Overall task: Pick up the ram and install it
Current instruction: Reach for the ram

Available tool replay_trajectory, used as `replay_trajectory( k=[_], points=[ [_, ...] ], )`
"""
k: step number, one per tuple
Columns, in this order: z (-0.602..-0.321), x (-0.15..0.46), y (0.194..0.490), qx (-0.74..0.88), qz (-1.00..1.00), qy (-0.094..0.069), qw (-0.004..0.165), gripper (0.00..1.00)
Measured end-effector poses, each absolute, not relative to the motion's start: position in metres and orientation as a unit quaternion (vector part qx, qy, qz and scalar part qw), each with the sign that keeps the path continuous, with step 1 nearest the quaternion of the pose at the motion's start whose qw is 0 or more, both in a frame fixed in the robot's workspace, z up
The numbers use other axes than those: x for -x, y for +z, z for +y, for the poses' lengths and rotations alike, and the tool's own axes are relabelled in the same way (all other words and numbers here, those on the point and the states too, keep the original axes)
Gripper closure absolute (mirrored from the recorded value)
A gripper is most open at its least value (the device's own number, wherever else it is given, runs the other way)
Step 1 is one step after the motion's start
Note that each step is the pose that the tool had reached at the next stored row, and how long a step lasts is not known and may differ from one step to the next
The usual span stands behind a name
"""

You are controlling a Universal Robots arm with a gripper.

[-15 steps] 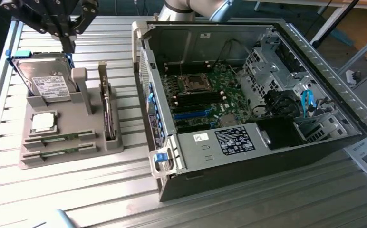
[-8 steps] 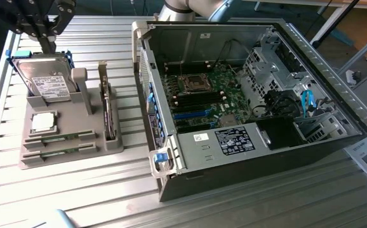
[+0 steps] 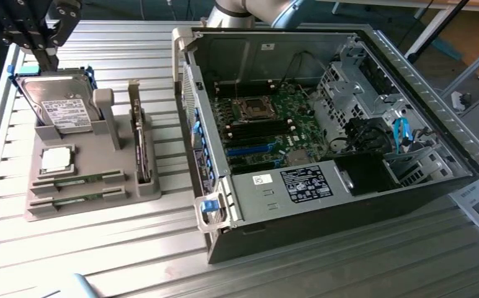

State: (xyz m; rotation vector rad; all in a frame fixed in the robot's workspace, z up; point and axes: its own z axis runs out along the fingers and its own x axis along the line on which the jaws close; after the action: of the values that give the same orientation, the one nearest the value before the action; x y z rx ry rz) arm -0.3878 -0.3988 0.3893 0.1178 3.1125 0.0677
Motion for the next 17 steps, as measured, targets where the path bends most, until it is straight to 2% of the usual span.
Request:
replay_trajectory(
  k=[9,17],
  points=[
    [-0.417,0.388,0.389,-0.038,0.999,0.02,0.013,0.89],
    [-0.454,0.388,0.388,-0.038,0.999,0.02,0.013,0.89]
  ],
)
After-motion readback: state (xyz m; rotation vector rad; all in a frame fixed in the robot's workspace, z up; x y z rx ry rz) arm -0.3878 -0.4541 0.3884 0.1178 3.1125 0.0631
